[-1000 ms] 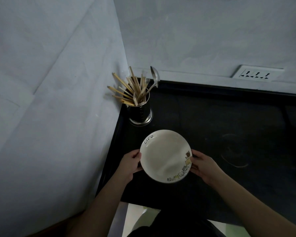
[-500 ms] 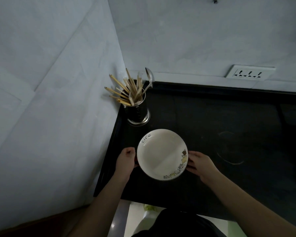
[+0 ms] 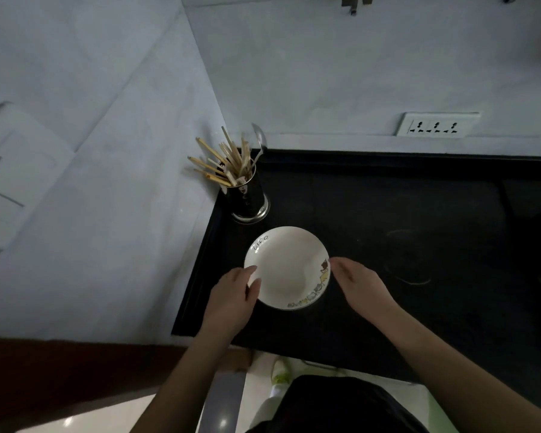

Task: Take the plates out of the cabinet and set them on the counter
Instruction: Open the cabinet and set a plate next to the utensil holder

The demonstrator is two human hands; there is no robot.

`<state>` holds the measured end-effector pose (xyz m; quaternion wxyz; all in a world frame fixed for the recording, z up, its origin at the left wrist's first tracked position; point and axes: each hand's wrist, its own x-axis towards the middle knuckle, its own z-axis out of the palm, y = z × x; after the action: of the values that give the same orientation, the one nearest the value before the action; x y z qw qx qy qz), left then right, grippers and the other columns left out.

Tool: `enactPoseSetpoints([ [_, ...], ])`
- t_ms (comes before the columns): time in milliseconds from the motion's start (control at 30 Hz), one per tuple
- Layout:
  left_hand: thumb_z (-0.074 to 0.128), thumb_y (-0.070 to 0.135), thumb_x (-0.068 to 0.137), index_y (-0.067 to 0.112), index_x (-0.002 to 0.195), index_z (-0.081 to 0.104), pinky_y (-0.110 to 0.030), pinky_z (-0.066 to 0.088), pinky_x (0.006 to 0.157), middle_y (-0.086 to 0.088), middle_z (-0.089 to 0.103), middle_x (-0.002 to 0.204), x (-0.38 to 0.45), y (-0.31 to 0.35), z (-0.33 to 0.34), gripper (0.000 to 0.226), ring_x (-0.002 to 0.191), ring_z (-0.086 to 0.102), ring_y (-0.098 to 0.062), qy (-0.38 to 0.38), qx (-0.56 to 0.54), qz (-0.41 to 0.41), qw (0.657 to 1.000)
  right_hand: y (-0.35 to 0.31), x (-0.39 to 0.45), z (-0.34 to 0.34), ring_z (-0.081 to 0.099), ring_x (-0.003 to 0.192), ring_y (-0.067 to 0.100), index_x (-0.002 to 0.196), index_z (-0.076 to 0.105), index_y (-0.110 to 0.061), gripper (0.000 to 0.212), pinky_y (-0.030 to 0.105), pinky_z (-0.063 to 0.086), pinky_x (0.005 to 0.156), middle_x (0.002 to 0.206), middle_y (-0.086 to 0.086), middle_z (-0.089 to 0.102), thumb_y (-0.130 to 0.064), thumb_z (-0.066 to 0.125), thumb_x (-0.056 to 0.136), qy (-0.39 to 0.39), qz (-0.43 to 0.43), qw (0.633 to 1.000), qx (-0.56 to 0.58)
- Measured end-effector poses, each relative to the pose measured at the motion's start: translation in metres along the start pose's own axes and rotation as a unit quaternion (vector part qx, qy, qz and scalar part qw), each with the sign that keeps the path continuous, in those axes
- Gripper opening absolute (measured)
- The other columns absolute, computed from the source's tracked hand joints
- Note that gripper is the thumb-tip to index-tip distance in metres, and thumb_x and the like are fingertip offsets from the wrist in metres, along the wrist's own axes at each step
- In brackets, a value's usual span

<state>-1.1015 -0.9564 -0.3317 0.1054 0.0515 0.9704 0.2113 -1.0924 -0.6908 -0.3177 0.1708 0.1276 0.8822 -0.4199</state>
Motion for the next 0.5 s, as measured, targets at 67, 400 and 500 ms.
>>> enactPoseSetpoints([
  [67, 0.039, 0.045, 0.101, 0.025, 0.143, 0.044, -0.041, 0.032, 0.112, 0.0, 0.049, 0.144, -0.012, 0.002, -0.004, 0.047, 0.134, 0.041, -0.019, 0.002, 0.085, 0.027, 0.996, 0.006, -0.005, -0.001, 0.055, 0.112, 0.007, 0.137, 0.046, -0.029, 0.044, 0.028, 0.046, 0.093, 0.135, -0.004, 0.054, -0.047, 0.039, 0.098, -0.007, -0.056, 0.997, -0.058],
  [400, 0.033, 0.051, 0.1, 0.024, 0.153, 0.027, -0.036, 0.005, 0.118, 0.001, 0.023, 0.162, -0.088, -0.01, -0.015, 0.06, 0.151, 0.005, -0.018, 0.033, 0.113, 0.032, 0.993, 0.013, -0.052, 0.014, 0.026, 0.143, 0.021, 0.15, 0.021, -0.028, 0.067, 0.042, 0.023, 0.115, 0.155, 0.002, 0.03, -0.06, 0.017, 0.092, 0.039, -0.165, 0.929, -0.329],
  [500, 0.03, 0.053, 0.1, 0.025, 0.154, 0.024, -0.036, 0.004, 0.118, 0.002, 0.022, 0.163, -0.096, -0.016, -0.018, 0.061, 0.151, 0.005, -0.018, 0.039, 0.123, 0.047, 0.99, 0.007, -0.07, 0.019, 0.026, 0.143, 0.021, 0.151, 0.02, -0.029, 0.066, 0.042, 0.023, 0.115, 0.155, 0.002, 0.031, -0.061, 0.016, 0.093, 0.063, -0.157, 0.927, -0.335],
])
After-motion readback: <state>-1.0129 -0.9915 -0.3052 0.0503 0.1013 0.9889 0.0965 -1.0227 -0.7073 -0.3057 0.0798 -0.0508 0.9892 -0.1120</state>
